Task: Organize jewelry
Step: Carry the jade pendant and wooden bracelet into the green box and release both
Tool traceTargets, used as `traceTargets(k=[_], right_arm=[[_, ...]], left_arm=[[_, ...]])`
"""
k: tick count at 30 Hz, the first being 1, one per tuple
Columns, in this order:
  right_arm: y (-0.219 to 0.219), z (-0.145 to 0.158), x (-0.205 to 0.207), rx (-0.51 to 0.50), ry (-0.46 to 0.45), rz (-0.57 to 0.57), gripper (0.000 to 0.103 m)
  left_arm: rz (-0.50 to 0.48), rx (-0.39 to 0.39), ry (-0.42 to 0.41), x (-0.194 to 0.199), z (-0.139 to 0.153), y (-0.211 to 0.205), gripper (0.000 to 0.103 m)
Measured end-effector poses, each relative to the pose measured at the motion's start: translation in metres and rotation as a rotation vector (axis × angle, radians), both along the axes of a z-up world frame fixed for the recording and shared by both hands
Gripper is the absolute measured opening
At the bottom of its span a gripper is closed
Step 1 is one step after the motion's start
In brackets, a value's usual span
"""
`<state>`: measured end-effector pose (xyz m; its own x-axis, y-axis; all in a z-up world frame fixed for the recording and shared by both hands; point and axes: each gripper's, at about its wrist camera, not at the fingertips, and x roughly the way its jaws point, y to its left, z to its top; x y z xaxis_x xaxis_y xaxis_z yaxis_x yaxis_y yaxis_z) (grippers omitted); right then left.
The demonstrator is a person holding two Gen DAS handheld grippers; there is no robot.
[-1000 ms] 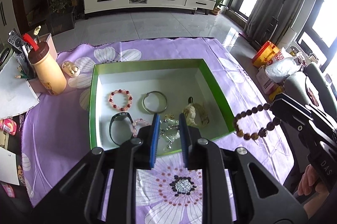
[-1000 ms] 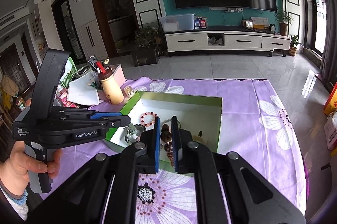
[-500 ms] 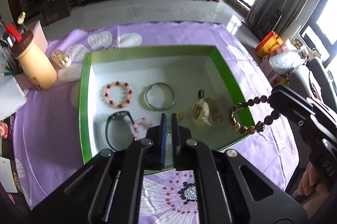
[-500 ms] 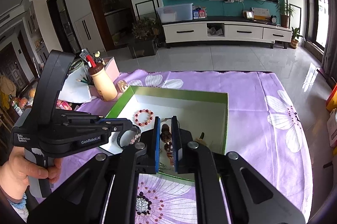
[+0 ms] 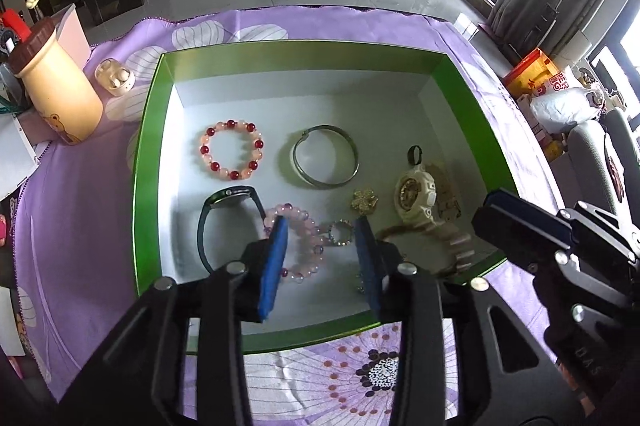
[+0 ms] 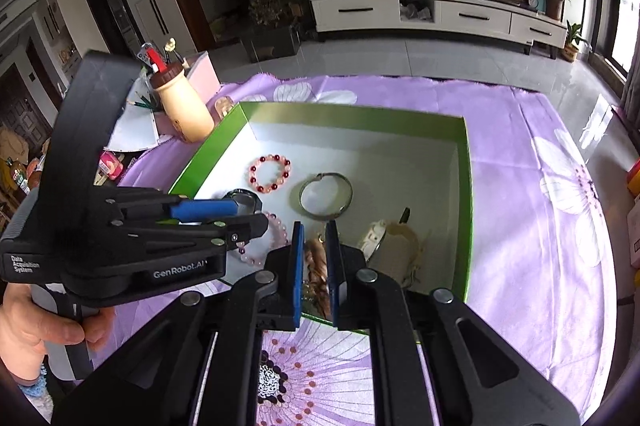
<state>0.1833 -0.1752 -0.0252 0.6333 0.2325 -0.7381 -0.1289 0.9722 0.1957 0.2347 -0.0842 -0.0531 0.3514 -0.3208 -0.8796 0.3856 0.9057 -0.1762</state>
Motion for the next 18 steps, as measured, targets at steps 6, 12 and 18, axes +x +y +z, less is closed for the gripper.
traceTargets(k=[6, 12, 18], right_arm=[[-0.001, -0.003, 0.0, -0.001, 0.009, -0.008, 0.014], [-0.007, 0.001, -0.001, -0.003, 0.002, -0.025, 0.014], [-0.008, 0.005, -0.002, -0.011, 0.008, -0.039, 0.022]], left_arm=[[0.005, 0.01, -0.02, -0.002, 0.005, 0.001, 0.042], [0.013, 0.023, -0.041, -0.004, 0.01, 0.003, 0.053], [0.022, 0.036, -0.058, -0.006, 0.015, 0.005, 0.06]])
